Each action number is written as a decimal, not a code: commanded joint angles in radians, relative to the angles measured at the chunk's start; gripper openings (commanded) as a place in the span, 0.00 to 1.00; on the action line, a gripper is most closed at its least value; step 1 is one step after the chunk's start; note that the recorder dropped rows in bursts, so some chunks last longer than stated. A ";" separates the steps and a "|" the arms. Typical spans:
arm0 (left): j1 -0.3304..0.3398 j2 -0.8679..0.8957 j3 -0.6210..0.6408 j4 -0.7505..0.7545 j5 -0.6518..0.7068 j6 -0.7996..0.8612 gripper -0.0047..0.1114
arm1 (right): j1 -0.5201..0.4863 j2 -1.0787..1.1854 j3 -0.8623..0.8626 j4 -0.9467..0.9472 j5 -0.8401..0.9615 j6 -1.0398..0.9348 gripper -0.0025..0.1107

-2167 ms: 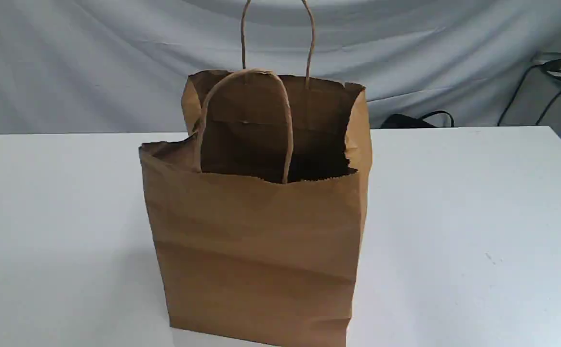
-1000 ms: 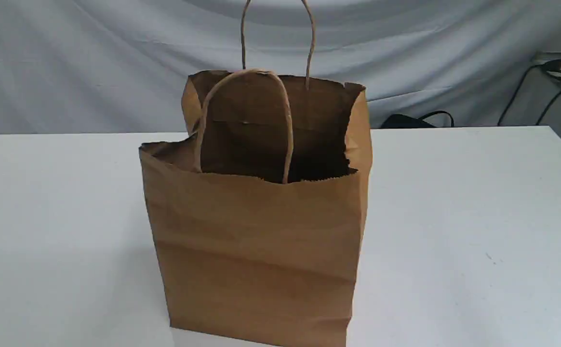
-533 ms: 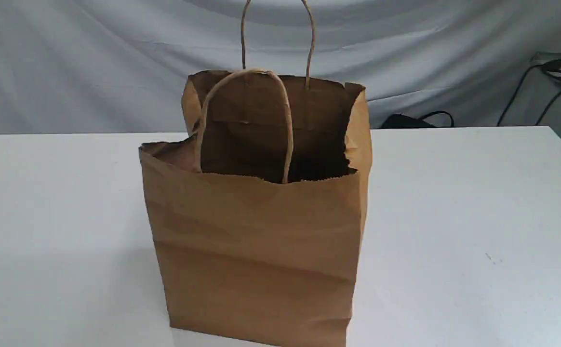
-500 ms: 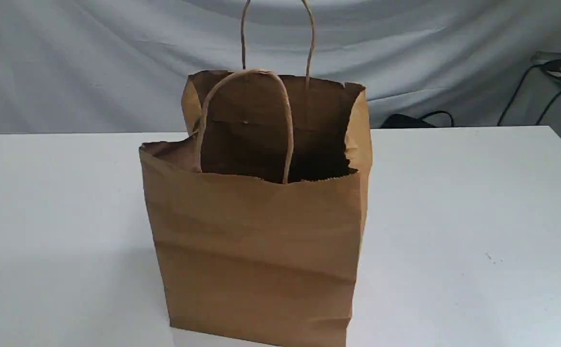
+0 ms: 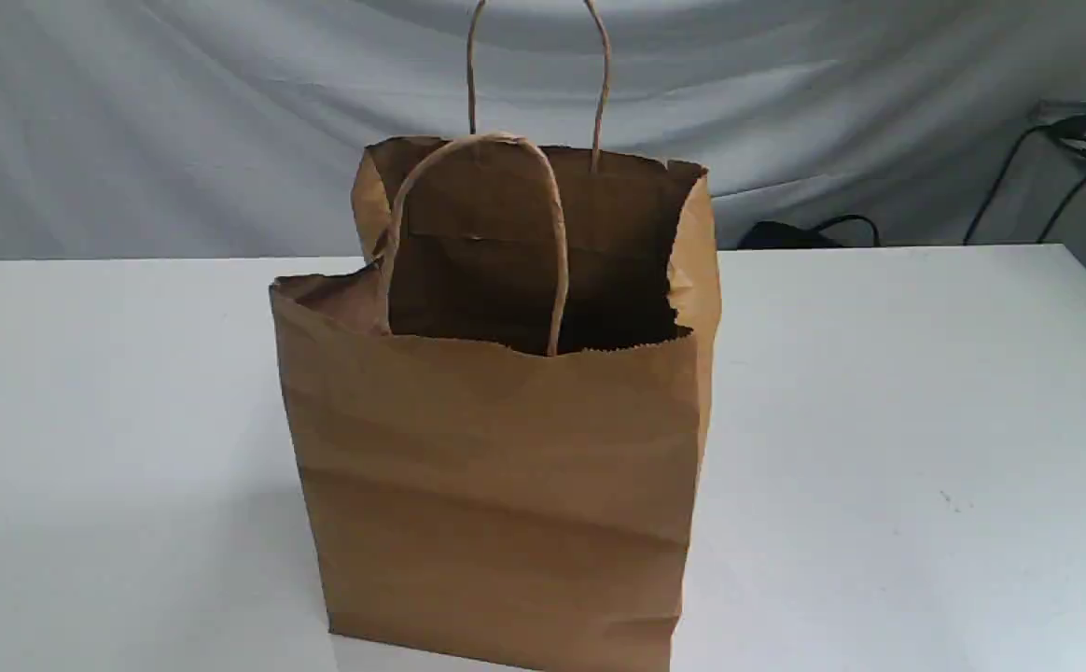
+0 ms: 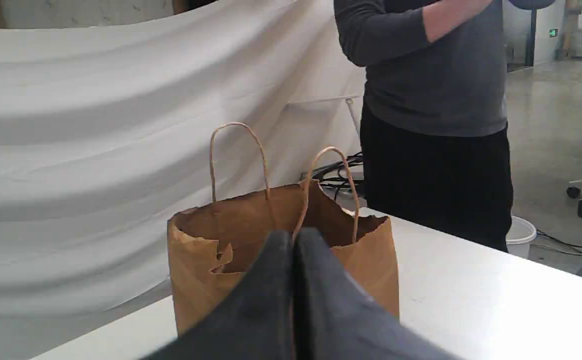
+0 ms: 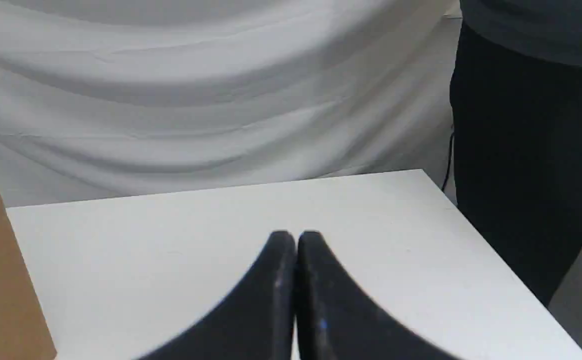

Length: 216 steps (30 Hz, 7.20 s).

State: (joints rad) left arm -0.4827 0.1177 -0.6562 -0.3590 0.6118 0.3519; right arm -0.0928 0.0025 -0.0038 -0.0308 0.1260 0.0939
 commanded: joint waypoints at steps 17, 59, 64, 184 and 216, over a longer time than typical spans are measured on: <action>0.052 -0.001 0.006 0.027 -0.098 -0.003 0.04 | -0.006 -0.003 0.004 0.007 0.001 -0.007 0.02; 0.584 -0.118 0.656 0.074 -0.407 0.023 0.04 | -0.006 -0.003 0.004 0.007 -0.003 -0.007 0.02; 0.582 -0.118 0.656 0.080 -0.405 0.020 0.04 | -0.006 -0.003 0.004 0.007 -0.003 -0.007 0.02; 0.582 -0.118 0.656 0.058 -0.405 0.023 0.04 | -0.006 -0.003 0.004 0.007 -0.003 -0.007 0.02; 0.582 -0.118 0.656 0.058 -0.405 0.023 0.04 | -0.006 -0.003 0.004 0.007 -0.003 -0.007 0.02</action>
State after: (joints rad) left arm 0.0972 0.0043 -0.0050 -0.2906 0.2132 0.3770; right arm -0.0928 0.0025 -0.0038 -0.0308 0.1260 0.0939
